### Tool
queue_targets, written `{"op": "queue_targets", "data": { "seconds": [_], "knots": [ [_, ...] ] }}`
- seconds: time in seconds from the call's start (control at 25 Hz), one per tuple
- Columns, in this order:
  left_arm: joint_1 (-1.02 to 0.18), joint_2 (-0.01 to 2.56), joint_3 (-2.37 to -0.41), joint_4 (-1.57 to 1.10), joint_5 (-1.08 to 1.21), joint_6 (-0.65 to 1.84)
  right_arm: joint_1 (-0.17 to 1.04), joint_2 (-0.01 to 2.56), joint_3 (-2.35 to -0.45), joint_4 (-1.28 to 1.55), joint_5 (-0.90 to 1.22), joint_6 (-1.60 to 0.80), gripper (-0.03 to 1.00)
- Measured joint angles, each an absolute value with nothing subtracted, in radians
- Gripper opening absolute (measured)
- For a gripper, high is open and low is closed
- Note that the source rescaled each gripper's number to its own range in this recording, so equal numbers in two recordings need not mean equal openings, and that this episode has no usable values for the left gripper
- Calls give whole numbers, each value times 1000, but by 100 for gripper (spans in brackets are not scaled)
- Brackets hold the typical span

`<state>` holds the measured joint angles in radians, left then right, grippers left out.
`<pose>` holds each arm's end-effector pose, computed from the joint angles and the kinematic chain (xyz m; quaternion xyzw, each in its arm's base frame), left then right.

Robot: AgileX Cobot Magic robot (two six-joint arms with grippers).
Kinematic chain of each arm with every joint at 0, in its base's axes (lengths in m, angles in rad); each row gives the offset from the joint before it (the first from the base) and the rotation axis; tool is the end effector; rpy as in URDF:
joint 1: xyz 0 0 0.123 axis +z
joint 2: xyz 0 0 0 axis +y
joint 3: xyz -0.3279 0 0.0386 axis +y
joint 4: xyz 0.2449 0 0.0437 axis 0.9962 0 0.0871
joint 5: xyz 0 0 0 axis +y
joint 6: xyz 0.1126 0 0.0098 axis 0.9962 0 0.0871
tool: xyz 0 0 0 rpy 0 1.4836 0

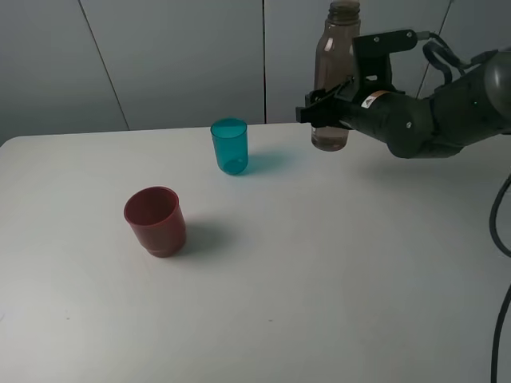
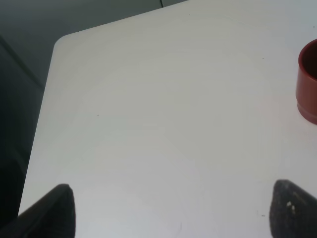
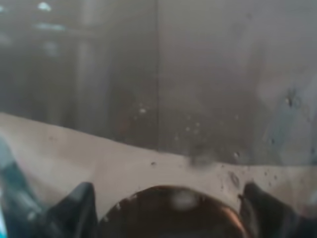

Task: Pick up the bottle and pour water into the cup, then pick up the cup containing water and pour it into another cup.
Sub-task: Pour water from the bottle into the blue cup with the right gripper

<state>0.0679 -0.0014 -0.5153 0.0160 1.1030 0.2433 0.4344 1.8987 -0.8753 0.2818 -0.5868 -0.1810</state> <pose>-0.0374 -0.0009 0.2660 0.0748 0.8566 0.0870 0.5031 0.3803 0.1572 0.1944 -0.1119 0.8156 0.0751 0.5628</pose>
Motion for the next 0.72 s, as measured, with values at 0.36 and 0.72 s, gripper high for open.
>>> {"op": "queue_targets", "data": {
  "seconds": [0.36, 0.72],
  "knots": [
    [68, -1, -515, 16, 1103, 243, 448, 2060, -1086, 364, -508, -460, 1],
    [68, -1, -515, 16, 1103, 243, 497, 2178, -1239, 458, -509, -760, 1]
  ]
}}
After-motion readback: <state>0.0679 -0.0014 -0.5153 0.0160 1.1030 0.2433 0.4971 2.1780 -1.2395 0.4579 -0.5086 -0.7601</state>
